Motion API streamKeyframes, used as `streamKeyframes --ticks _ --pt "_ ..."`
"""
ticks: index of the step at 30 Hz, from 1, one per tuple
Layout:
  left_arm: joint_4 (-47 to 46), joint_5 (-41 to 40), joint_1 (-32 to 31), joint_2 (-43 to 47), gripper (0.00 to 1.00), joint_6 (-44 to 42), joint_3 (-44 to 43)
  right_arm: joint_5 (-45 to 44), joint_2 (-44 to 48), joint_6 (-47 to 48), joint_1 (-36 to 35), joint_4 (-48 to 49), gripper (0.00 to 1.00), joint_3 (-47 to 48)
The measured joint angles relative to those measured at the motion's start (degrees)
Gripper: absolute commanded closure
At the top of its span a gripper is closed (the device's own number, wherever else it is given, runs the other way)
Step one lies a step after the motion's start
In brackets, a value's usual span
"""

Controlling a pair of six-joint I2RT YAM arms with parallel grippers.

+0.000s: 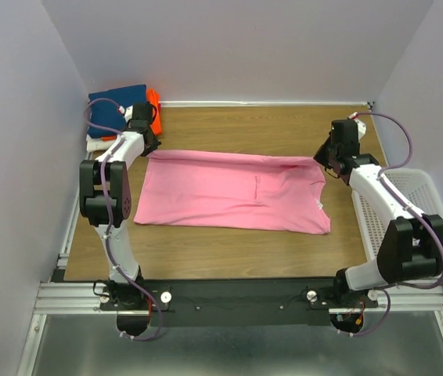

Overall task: Fold and stack the t-shirts
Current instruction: Fold the tshirt

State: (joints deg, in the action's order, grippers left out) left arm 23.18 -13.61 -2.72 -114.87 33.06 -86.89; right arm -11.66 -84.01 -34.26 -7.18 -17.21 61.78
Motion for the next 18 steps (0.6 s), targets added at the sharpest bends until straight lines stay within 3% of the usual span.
streamKeyframes --ticks 18 --pt "-0.83 2.95 1.27 6.99 1.00 0.90 10.08 1.57 7.69 -0.74 -0.02 -3.58 1.00 -8.26"
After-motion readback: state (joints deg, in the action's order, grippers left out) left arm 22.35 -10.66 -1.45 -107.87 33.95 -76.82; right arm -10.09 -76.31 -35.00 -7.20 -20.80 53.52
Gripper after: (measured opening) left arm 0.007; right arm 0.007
